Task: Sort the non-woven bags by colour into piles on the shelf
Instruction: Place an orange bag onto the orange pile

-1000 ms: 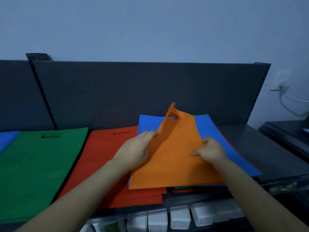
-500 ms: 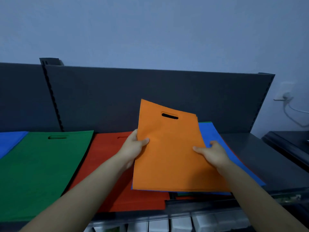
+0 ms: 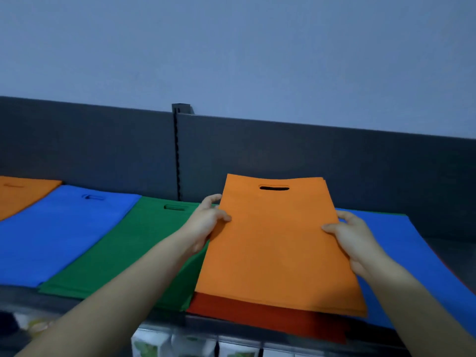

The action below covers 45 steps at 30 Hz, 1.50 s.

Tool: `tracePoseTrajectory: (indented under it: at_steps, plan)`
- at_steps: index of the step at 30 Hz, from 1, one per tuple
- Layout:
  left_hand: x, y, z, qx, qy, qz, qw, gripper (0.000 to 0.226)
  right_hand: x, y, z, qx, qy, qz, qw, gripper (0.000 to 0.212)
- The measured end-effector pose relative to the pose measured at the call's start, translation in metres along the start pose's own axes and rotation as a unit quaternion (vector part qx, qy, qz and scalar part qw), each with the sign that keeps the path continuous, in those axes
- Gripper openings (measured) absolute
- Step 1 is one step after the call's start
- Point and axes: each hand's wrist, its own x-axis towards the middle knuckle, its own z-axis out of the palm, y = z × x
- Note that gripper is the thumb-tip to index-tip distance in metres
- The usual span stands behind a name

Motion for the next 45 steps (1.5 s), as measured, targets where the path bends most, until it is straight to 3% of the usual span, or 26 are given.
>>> tracePoseTrajectory:
  at_steps: [6,11,18,24,32,36,42,45]
  plan:
    - [-0.016,0.007,-0.126,0.049,0.021,0.051,0.997,0.053,-0.034,-0.021,0.115,0.022,-0.025,-0.011,0.999,0.054]
    - [-0.034,0.014,-0.252,0.063,0.052,0.047,0.996,0.048,-0.067,-0.036,0.241,0.029,-0.078,-0.012,0.996,0.044]
    - [-0.026,0.016,-0.402,0.11,0.119,0.038,0.986,0.052,-0.088,-0.033,0.383,0.052,-0.114,-0.012,0.992,0.051]
    - [-0.015,0.017,-0.463,0.135,0.131,-0.005,0.982,0.061,-0.086,-0.042,0.446,0.028,-0.157,-0.002,0.987,0.054]
    - [-0.011,0.017,-0.52,0.102,0.14,-0.012,0.985,0.057,-0.069,-0.042,0.515,0.01,-0.181,0.0,0.983,0.057]
    - [-0.007,0.02,-0.569,0.145,0.148,-0.003,0.978,0.061,-0.076,-0.039,0.568,0.006,-0.183,0.006,0.983,0.06]
    - [0.012,0.03,-0.667,0.185,0.111,0.027,0.976,0.059,-0.098,-0.042,0.656,-0.007,-0.139,-0.006,0.99,0.062]
    - [0.021,0.029,-0.702,0.265,0.097,0.052,0.958,0.062,-0.108,-0.044,0.695,-0.056,-0.097,-0.021,0.993,0.063]
